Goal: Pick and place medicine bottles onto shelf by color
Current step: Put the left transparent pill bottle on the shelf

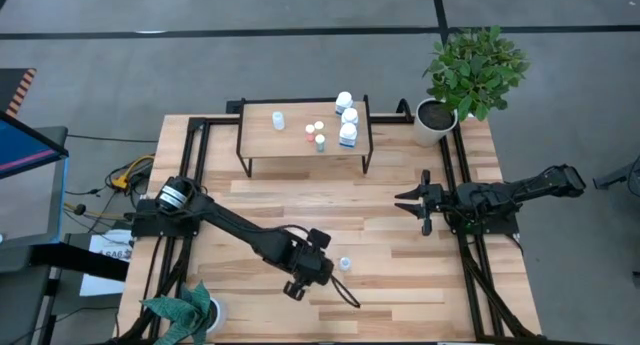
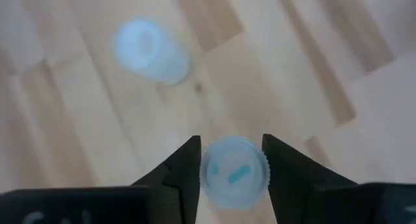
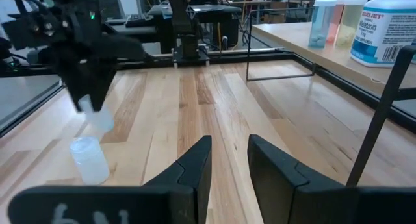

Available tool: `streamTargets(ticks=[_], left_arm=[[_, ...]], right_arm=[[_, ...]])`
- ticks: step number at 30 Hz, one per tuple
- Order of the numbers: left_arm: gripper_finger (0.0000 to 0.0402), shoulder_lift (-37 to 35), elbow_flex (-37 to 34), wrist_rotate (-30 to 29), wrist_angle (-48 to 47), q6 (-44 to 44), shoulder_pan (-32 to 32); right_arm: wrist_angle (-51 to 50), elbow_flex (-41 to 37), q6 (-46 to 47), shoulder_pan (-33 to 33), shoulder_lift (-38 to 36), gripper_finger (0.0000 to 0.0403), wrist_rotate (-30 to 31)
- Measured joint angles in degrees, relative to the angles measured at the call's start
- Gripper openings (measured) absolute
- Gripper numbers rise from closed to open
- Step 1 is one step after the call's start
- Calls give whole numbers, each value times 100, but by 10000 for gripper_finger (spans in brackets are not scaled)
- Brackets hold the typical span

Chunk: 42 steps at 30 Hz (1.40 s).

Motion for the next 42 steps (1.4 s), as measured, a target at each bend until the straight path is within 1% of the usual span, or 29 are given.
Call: streamTargets(ticks=[3, 5, 10, 12, 16, 19, 22, 24, 28, 31, 34, 36, 38, 40, 42], left_arm=[[137, 0, 384, -95, -697, 238, 103], [139, -12, 627, -99, -1147, 405, 179], [109, -19, 1116, -99, -2164, 663, 403], [107, -106, 1208, -93, -2449, 696, 526], [113, -528, 1228, -79, -2697, 782, 815], [131, -1014, 1234, -100, -2781, 919, 1044], [131, -1563, 1236, -227, -2898, 1010, 1329], [123, -1944, 1236, -355, -2984, 1012, 1581], [112, -2626, 1236, -372, -2991, 1103, 2251], [118, -3005, 1236, -363, -2987, 1137, 2893], [128, -3199, 1236, -353, -3003, 1056, 3583], [128, -3239, 1229, -200, -3039, 1015, 4007], [124, -3252, 1145, 134, -3016, 1003, 4415], [118, -3244, 1001, 468, -2997, 998, 4787], [114, -3225, 797, 655, -2832, 946, 5082]], right_arm=[[0, 0, 0, 0, 0, 123, 0], [-1, 1, 0, 0, 0, 123, 0], [-2, 2, 0, -2, 0, 123, 0], [-2, 2, 0, 0, 0, 123, 2], [-2, 0, 0, -1, 2, 123, 0], [-2, 0, 0, 0, 2, 123, 2], [-2, 1, 0, 0, 4, 123, 2], [-2, 0, 0, 0, 4, 123, 2], [-2, 1, 0, 0, 4, 123, 2], [-2, 0, 0, 0, 4, 123, 2], [-2, 0, 0, 0, 4, 123, 2], [-2, 0, 0, 0, 4, 123, 2], [-2, 0, 0, 0, 4, 123, 2], [-2, 2, 0, 0, 4, 123, 2], [-2, 0, 0, 0, 4, 123, 2]])
